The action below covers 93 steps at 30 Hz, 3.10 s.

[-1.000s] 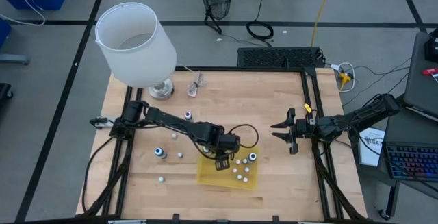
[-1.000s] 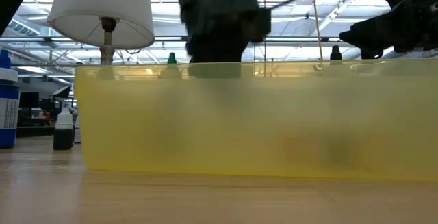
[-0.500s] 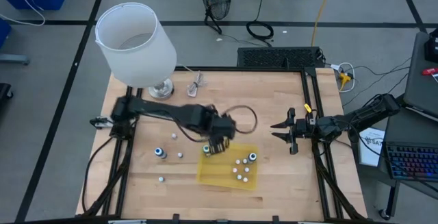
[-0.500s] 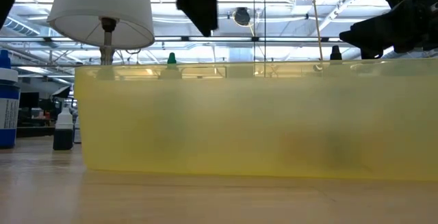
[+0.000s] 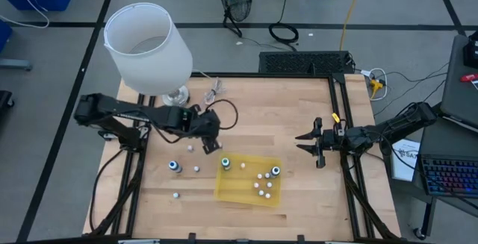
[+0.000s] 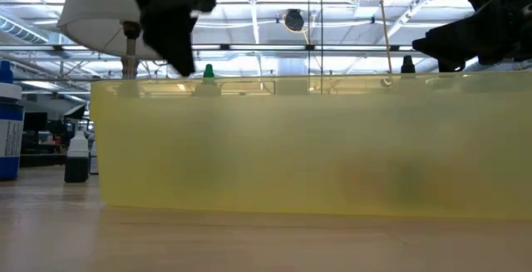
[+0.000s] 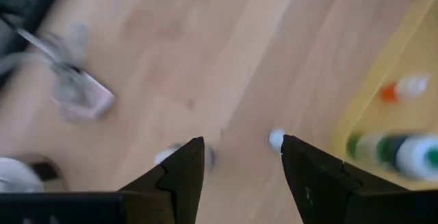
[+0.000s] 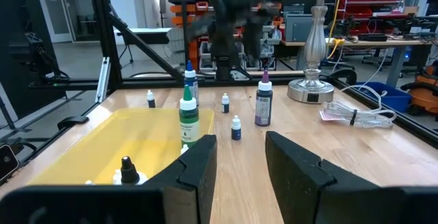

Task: Pick & Place food coloring
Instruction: Put the small dark blue food coloring bottle into the yellow container

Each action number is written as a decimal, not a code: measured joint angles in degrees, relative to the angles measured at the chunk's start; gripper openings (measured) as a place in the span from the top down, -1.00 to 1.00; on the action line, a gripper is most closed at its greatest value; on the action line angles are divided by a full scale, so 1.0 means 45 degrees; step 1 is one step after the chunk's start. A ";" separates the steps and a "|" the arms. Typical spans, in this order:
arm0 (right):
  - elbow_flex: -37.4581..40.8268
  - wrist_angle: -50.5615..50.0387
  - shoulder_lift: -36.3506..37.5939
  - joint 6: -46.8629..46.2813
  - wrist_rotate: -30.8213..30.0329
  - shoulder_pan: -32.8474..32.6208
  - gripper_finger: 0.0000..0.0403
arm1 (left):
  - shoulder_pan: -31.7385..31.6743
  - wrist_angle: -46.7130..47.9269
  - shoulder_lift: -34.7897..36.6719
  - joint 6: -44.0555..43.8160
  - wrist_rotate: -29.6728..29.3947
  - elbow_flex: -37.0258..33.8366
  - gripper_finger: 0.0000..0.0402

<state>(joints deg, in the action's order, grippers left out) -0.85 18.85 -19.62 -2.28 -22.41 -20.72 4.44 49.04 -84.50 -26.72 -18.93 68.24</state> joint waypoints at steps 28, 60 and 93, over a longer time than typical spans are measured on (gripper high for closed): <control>0.0000 0.0000 -0.0005 0.0000 0.0000 0.0001 0.43 | -0.0460 -0.5598 -0.0915 0.4435 0.2337 -0.3205 0.02; -0.0004 0.0000 0.0000 0.0000 0.0002 -0.0004 0.43 | -0.0329 -0.5607 -0.2323 0.4901 0.3299 -0.3203 0.22; -0.0004 -0.0021 0.0000 0.0000 0.0000 0.0001 0.43 | -0.0326 -0.5460 -0.2723 0.4254 0.2912 -0.3200 0.36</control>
<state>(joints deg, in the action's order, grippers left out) -0.86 18.76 -19.62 -2.28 -22.41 -20.71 2.97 24.47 -96.76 -7.57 -5.83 53.84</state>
